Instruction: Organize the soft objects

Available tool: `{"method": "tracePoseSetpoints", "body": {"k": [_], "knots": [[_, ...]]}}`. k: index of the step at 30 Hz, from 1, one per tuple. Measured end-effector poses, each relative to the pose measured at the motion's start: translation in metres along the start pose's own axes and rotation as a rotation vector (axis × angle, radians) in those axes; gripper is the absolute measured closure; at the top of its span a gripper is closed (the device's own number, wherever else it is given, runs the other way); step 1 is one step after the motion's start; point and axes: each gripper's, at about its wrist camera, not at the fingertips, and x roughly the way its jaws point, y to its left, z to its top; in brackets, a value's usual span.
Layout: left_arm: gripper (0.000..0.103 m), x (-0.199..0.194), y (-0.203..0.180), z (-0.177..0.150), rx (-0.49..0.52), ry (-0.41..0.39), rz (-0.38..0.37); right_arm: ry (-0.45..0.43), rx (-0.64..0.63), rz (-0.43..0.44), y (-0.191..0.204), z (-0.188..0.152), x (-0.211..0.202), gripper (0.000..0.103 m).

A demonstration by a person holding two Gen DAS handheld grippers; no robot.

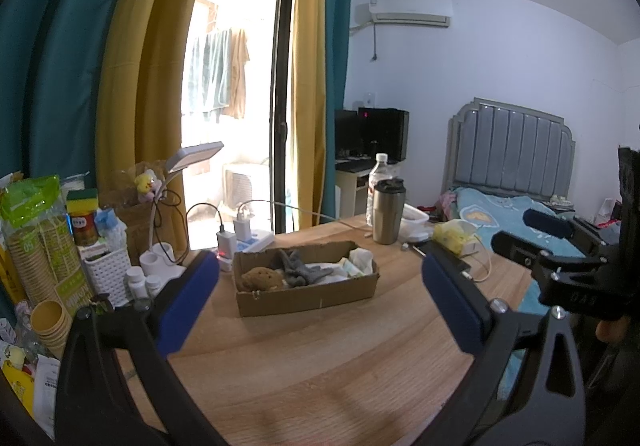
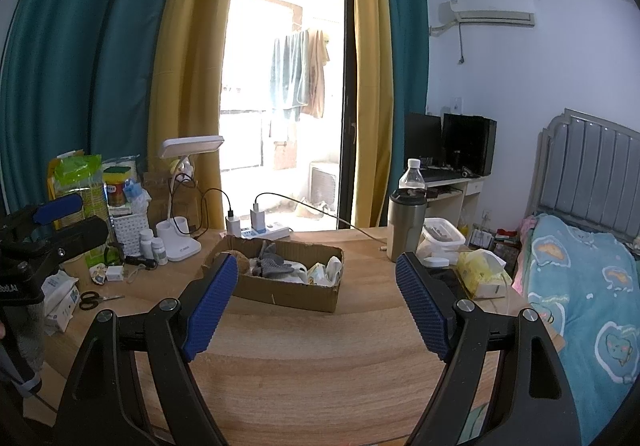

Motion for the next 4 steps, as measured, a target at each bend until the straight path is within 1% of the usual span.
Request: {"method": "tracePoseSetpoints", "body": {"k": [4], "knots": [[0.001,0.003,0.0,-0.001,-0.005,0.009,0.0,0.036,0.012,0.003,-0.007,-0.01,0.013,0.019]]}}
